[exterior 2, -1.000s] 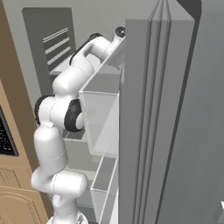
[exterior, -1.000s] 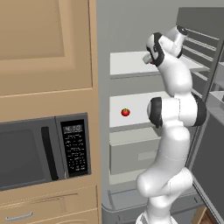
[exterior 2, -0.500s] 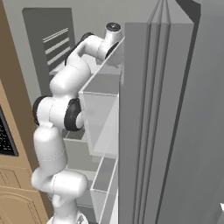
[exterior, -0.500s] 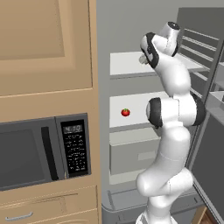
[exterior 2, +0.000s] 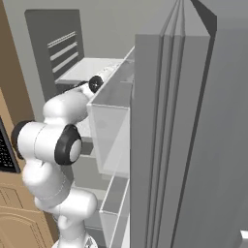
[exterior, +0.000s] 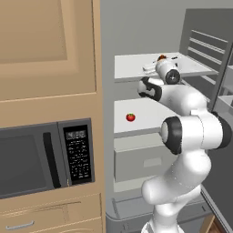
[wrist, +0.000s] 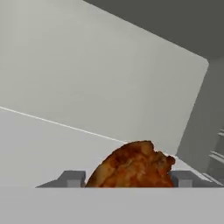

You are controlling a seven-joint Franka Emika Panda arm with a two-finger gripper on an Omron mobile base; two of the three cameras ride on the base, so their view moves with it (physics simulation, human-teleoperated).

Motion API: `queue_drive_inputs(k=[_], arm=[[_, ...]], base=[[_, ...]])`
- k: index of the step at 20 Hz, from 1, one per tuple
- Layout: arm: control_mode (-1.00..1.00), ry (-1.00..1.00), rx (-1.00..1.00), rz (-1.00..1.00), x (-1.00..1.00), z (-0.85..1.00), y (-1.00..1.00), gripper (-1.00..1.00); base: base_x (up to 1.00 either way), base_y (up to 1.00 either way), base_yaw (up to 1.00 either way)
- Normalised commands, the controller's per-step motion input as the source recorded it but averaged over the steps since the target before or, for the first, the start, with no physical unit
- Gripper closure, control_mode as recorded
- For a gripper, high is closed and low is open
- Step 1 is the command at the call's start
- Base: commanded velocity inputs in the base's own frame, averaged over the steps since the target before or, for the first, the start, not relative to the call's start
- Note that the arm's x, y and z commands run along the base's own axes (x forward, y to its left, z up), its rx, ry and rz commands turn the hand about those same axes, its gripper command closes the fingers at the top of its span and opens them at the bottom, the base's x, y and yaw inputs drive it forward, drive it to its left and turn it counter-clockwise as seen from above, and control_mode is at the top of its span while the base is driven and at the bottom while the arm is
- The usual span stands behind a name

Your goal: Place one tomato and one chicken drumstick in each tupperware on the nearby counter, to pack two identical lunches.

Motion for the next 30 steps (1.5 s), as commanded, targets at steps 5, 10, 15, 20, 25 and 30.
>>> queue_drive_inputs(k=[5, 10, 15, 20, 25, 30], arm=[[-1.0, 0.6, 0.02, -0.01, -1.0, 0.85, 0.0, 1.0], [-1.0, 0.87, 0.0, 0.0, -1.0, 0.56, 0.0, 1.0], [-1.0, 0.95, 0.0, 0.0, -1.0, 0.29, 0.02, 1.0], [-1.0, 1.0, 0.0, 0.0, -1.0, 0.14, 0.53, 1.0], [-1.0, 0.85, -0.03, 0.07, -1.0, -0.08, 1.0, 1.0], [-1.0, 0.49, -0.01, 0.01, -0.92, -0.12, 0.64, 1.0]], base=[[0.0, 0.0, 0.0], [0.0, 0.0, 0.0], [0.0, 0.0, 0.0], [0.0, 0.0, 0.0], [0.0, 0.0, 0.0], [0.0, 0.0, 0.0]])
